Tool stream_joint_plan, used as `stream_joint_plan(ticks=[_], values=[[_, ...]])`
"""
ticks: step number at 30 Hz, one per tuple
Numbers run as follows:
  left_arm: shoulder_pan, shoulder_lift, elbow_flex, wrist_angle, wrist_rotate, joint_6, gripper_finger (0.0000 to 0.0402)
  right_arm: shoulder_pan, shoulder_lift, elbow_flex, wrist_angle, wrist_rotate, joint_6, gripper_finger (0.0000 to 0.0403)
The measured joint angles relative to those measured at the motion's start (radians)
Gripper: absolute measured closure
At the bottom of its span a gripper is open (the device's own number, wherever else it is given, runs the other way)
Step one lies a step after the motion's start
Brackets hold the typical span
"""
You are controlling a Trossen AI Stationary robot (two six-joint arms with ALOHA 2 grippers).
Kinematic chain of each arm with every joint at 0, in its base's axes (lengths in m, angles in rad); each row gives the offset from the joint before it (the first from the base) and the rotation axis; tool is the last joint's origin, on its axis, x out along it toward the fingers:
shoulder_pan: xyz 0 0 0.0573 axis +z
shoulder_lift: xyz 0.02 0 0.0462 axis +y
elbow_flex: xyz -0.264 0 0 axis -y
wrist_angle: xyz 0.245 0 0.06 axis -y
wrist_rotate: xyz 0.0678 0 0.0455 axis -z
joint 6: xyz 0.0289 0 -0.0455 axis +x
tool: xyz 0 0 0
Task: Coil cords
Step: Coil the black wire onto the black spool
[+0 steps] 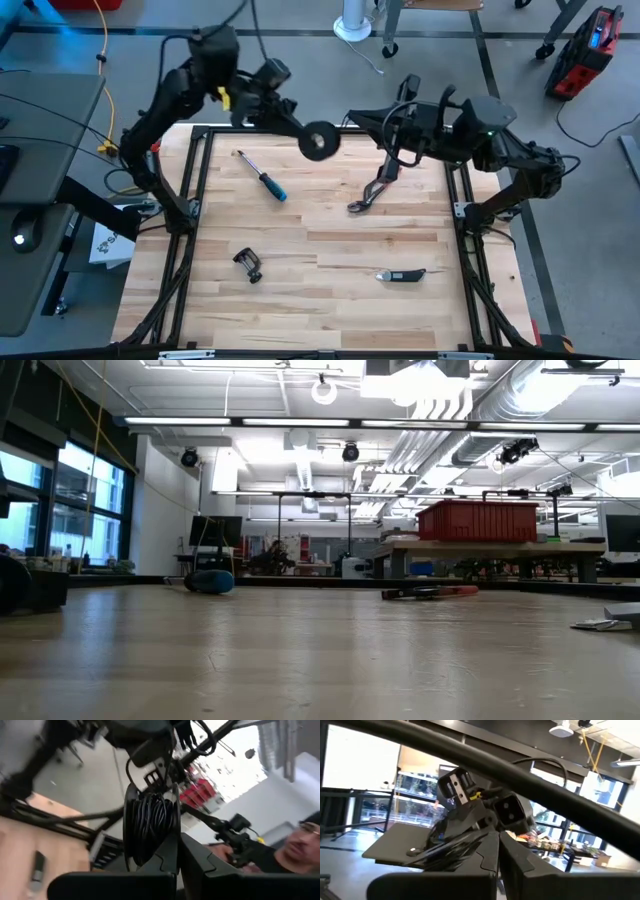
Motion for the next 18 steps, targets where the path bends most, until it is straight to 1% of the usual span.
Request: stream_joint_plan(ticks=[2, 4, 10, 14, 18], values=[[-0.021, 0.022, 0.0, 0.028, 0.026, -0.037, 0.0401, -0.008, 0.0, 0.0, -0.002, -0.026, 0.001, 0.0403], [-0.04, 0.045, 0.0, 0.089, 0.054, -0.086, 0.0401, -0.019, 0.0, 0.0, -0.01, -0.045, -0.001, 0.0403], [-0.078, 0.107, 0.0, 0.402, 0.139, -0.305, 0.0401, -0.053, 0.01, 0.0, -0.026, -0.134, 0.016, 0.0403], [-0.085, 0.141, 0.0, 0.56, 0.159, -0.409, 0.0401, -0.061, 0.017, 0.0, -0.026, -0.175, 0.027, 0.0403], [-0.087, 0.162, 0.0, 0.683, 0.161, -0.443, 0.0401, -0.065, 0.03, 0.002, -0.02, -0.201, 0.079, 0.0403]])
